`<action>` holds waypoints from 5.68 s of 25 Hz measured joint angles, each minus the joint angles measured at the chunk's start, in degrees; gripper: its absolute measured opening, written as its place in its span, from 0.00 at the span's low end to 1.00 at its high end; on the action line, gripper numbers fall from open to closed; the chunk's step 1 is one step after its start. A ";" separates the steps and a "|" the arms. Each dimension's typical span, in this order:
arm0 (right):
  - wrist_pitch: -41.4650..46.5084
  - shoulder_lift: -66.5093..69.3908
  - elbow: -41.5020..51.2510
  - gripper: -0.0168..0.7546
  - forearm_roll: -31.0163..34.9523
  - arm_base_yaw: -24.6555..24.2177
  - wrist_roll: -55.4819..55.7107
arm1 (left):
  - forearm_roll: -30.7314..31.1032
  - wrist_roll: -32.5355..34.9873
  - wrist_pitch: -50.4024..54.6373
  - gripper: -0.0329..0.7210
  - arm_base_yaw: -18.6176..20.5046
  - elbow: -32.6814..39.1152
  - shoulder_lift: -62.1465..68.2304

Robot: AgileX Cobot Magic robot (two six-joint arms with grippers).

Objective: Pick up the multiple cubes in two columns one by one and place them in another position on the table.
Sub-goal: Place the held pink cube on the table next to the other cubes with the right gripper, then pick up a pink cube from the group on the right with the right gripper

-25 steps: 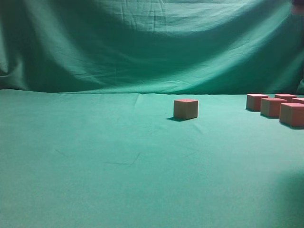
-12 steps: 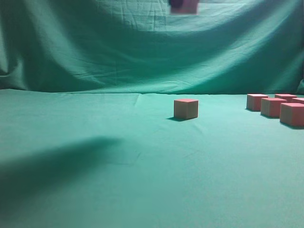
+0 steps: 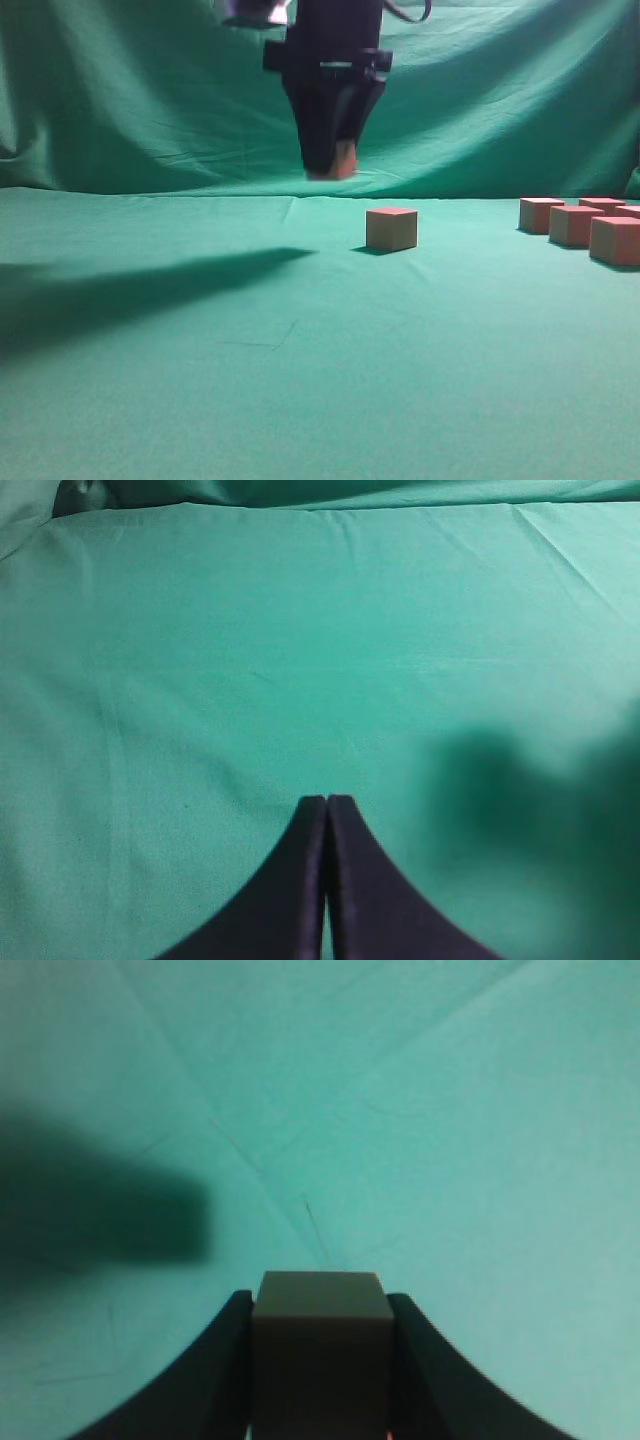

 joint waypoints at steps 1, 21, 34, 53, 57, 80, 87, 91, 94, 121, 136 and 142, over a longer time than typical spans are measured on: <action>-0.48 0.78 0.00 0.39 0.00 0.00 -1.56 | 0.00 0.00 0.00 0.04 0.00 0.00 0.00; -7.46 7.23 -0.12 0.39 -0.45 -1.76 -11.96 | 0.00 0.00 0.00 0.04 0.00 0.00 0.00; -7.57 7.23 -0.12 0.39 5.59 -2.93 -21.59 | 0.00 0.00 0.00 0.04 0.00 0.00 0.00; -6.30 7.23 -0.21 0.39 3.85 -3.05 -22.03 | 0.00 0.00 0.00 0.04 0.00 0.00 0.00; -6.30 7.23 -0.21 0.39 3.85 -3.05 -22.03 | 0.00 0.00 0.00 0.04 0.00 0.00 0.00; -1.87 0.91 -5.70 0.77 2.74 -3.08 -11.24 | 0.00 0.00 0.00 0.04 0.00 0.00 0.00; 1.90 -11.75 -6.85 0.77 0.05 -3.08 6.01 | 0.00 0.00 0.00 0.04 0.00 0.00 0.00; 2.74 -18.52 -6.85 0.72 -5.71 -3.08 16.69 | 0.00 0.00 0.00 0.04 0.00 0.00 0.00; 2.98 -23.95 -6.74 0.72 -9.01 -3.17 24.18 | 0.00 0.00 0.00 0.04 0.00 0.00 0.00; -16.98 -49.60 63.96 0.72 2.32 -21.57 33.99 | 0.00 0.00 0.00 0.04 0.00 0.00 0.00; -26.92 -36.85 64.27 0.72 6.78 -22.28 22.71 | 0.00 0.00 0.00 0.04 0.00 0.00 0.00; -31.39 -32.97 64.27 0.72 6.83 -22.28 21.97 | 0.00 0.00 0.00 0.04 0.00 0.00 0.00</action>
